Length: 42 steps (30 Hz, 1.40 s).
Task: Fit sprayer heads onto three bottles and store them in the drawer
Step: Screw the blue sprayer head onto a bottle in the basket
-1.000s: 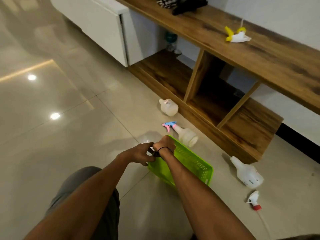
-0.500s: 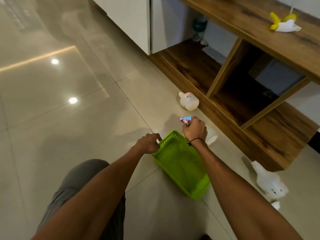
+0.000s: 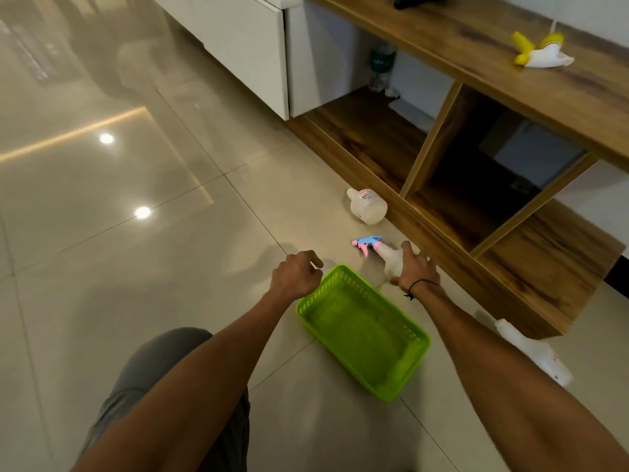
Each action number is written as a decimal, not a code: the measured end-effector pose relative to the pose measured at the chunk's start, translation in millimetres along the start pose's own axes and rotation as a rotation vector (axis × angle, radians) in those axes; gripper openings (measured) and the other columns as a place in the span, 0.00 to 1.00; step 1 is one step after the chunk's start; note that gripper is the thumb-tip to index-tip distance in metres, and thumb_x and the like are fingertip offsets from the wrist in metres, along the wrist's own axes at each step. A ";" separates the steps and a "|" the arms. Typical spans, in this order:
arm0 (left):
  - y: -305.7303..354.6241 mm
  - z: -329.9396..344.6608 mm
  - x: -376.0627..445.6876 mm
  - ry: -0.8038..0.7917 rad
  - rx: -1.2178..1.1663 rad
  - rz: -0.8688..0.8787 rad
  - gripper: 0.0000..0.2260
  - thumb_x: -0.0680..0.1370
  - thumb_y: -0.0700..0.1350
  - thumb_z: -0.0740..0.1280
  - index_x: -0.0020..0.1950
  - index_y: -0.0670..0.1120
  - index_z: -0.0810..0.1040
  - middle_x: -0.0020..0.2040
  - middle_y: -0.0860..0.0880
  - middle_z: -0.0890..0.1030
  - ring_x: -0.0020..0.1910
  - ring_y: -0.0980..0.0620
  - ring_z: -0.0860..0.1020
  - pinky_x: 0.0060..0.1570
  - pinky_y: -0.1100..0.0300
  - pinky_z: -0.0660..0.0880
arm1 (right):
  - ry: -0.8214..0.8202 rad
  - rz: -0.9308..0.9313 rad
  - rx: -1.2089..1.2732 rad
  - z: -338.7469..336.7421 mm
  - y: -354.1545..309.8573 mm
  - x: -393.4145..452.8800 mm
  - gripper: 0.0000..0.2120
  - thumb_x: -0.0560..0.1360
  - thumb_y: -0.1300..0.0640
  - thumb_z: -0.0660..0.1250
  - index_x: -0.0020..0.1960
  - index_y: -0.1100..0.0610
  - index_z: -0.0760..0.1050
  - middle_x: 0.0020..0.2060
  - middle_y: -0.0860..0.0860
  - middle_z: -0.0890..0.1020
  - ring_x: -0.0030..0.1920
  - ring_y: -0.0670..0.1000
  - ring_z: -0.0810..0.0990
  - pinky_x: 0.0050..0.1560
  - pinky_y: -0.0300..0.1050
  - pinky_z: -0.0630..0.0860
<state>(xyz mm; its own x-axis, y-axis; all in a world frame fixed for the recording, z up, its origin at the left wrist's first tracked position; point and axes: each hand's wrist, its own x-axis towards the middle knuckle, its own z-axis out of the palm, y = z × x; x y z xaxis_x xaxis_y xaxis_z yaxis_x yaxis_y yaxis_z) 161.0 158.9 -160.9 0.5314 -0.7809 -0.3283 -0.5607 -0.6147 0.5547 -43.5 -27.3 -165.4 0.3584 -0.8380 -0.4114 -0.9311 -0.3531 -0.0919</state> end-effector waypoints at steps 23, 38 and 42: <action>54.5 4.8 19.5 0.163 -0.622 0.106 0.30 0.86 0.59 0.60 0.35 0.37 0.71 0.26 0.31 0.72 0.25 0.50 0.85 0.27 0.58 0.67 | -0.500 -0.081 1.115 -83.2 15.8 -88.1 0.47 0.71 0.18 0.46 0.67 0.51 0.80 0.51 0.65 0.85 0.35 0.55 0.83 0.28 0.44 0.78; 59.6 15.6 23.4 0.060 -0.569 0.017 0.27 0.85 0.59 0.62 0.29 0.47 0.69 0.17 0.48 0.72 0.26 0.46 0.85 0.23 0.64 0.66 | -0.023 -0.499 0.741 -58.3 31.1 -95.9 0.48 0.71 0.25 0.63 0.82 0.48 0.53 0.70 0.46 0.69 0.69 0.56 0.75 0.59 0.58 0.83; 57.1 16.3 21.1 0.002 -0.566 -0.001 0.26 0.85 0.58 0.62 0.32 0.43 0.73 0.19 0.45 0.76 0.24 0.48 0.84 0.19 0.65 0.67 | 0.121 -0.630 0.501 -63.9 36.0 -88.1 0.45 0.68 0.23 0.66 0.73 0.53 0.65 0.65 0.51 0.74 0.58 0.49 0.80 0.52 0.47 0.84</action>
<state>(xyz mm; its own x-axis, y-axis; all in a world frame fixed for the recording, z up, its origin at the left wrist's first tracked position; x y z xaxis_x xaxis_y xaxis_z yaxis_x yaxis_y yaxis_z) 129.8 105.5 -148.6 0.5337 -0.7795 -0.3280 -0.1323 -0.4600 0.8780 -104.2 7.2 -74.5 0.8035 -0.5933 -0.0486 -0.4615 -0.5692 -0.6804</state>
